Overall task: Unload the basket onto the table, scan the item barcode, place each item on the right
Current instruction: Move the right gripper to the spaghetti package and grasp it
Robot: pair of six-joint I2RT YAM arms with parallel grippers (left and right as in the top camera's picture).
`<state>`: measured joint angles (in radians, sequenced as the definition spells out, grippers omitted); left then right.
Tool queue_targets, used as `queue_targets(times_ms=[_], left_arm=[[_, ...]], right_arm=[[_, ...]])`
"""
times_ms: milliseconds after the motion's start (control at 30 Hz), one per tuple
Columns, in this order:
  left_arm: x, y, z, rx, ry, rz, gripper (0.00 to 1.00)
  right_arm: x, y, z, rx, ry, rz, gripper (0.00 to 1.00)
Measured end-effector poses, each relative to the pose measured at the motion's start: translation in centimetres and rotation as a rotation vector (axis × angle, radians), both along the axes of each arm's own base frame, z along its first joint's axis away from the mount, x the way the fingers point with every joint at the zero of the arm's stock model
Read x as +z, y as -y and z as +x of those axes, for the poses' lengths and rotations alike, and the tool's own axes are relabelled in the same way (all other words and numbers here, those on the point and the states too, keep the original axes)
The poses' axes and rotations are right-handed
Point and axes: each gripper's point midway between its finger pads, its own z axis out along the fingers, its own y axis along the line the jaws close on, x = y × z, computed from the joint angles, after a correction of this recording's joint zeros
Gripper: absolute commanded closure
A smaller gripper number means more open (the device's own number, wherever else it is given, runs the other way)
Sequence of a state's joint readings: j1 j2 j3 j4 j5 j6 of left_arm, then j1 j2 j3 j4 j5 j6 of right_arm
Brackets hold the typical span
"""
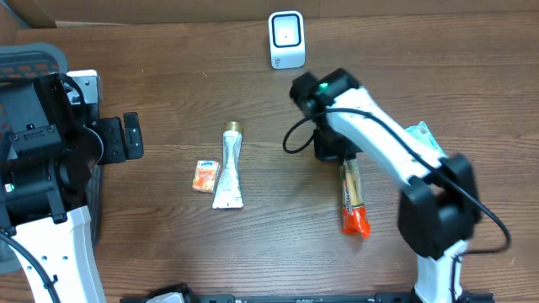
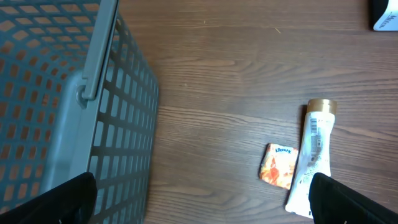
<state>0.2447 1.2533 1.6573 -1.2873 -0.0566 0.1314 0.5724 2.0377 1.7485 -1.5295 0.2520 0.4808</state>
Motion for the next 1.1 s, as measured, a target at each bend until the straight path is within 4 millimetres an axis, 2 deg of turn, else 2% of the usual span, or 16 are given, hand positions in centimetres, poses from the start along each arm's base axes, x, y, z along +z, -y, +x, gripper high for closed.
queue_targets(times_ms=[33,67,200,233,300,333,367,467,567,733,967,1100], left_arm=[[0.0,0.0,0.0,0.000,0.000,0.000,0.00],[0.0,0.0,0.0,0.000,0.000,0.000,0.00],[0.0,0.0,0.0,0.000,0.000,0.000,0.00],[0.0,0.0,0.0,0.000,0.000,0.000,0.00],[0.0,0.0,0.0,0.000,0.000,0.000,0.00],[0.0,0.0,0.0,0.001,0.000,0.000,0.00],[0.0,0.0,0.0,0.000,0.000,0.000,0.00],[0.0,0.0,0.0,0.000,0.000,0.000,0.00],[0.0,0.0,0.0,0.001,0.000,0.000,0.00],[0.0,0.0,0.0,0.000,0.000,0.000,0.00],[0.0,0.0,0.0,0.000,0.000,0.000,0.00],[0.0,0.0,0.0,0.000,0.000,0.000,0.00]], right_arm=[[-1.6,-0.1,-0.1,0.007,-0.035,-0.035,0.96],[-2.2,-0.2,-0.1,0.012,-0.044,-0.040,0.96],[-3.6,-2.0,0.3,0.029,-0.042,0.009,0.96],[-3.8,-2.8,0.5,0.034,-0.035,0.044,0.92],[-4.3,-5.0,0.8,0.060,-0.031,0.140,0.75],[-4.4,-6.0,1.0,0.072,-0.029,0.188,0.61],[-4.5,-7.3,1.2,0.086,-0.024,0.245,0.52],[-4.4,-10.7,0.7,0.140,-0.052,0.401,0.42],[-4.2,-11.9,-0.2,0.155,-0.093,0.460,0.39],[-3.9,-12.0,-0.8,0.151,-0.136,0.498,0.38],[-1.6,-12.9,0.9,0.140,-0.117,0.611,0.38],[-1.5,-14.7,0.1,0.194,-0.109,0.624,0.37]])
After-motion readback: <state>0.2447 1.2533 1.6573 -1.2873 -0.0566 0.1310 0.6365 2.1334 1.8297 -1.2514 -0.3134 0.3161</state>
